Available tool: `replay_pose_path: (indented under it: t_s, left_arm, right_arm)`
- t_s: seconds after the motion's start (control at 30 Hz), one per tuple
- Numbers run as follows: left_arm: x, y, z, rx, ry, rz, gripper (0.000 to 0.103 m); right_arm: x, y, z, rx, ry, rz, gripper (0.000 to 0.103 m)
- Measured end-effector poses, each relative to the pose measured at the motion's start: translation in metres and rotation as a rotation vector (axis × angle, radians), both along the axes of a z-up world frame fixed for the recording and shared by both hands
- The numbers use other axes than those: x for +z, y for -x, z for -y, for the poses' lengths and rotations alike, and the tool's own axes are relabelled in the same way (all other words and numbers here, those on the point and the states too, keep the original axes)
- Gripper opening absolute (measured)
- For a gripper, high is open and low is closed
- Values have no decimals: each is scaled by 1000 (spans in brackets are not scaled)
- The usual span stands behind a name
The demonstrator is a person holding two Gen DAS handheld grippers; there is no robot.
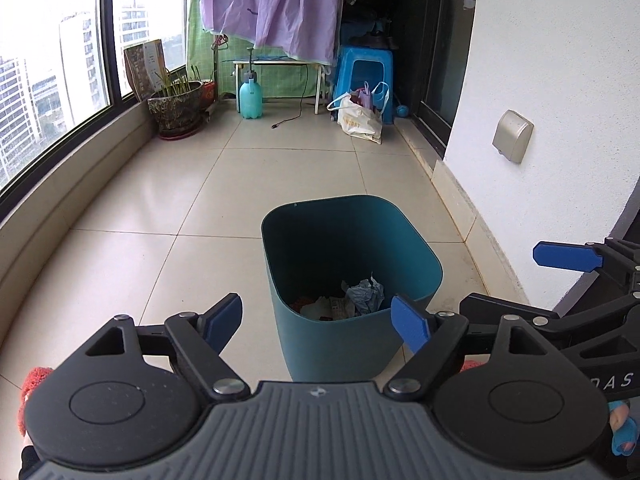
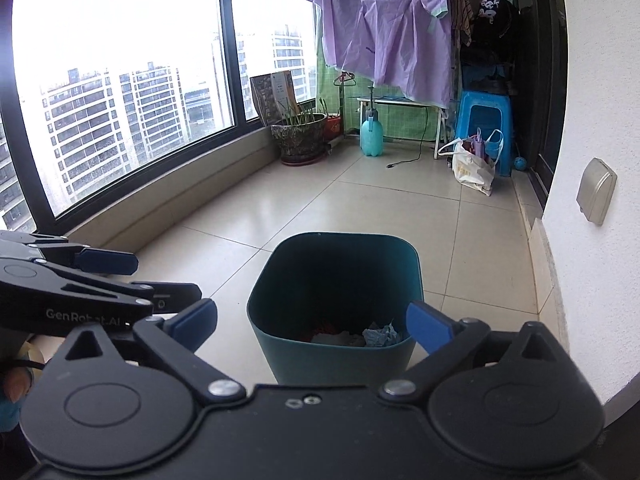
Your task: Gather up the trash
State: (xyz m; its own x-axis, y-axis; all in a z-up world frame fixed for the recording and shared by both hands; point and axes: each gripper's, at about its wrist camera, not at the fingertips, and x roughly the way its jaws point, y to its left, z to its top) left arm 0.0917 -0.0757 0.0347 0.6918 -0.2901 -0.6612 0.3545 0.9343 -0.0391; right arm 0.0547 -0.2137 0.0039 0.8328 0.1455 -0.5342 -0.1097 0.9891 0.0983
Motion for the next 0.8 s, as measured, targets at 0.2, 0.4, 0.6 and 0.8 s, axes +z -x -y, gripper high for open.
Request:
replay_pose_path:
  t_s: [0.2,0.4,0.6,0.8]
  left_arm:
    - [-5,4,-6,31,-15,8,82]
    - [-4,0,-8,37,-5,13,82]
    - [-5,-4,-7,41,-6,2,82]
    - [-6,-9,-9,56,0,2,82]
  right_arm:
    - [-3,-5,-3,12,10,-1,103]
    - [-4,-8,-3,-1,-7,-2,103]
    - [-6,-7,-4,4,-12,-4,103]
    - [-7,-5,-3,-1,-14,-4,103]
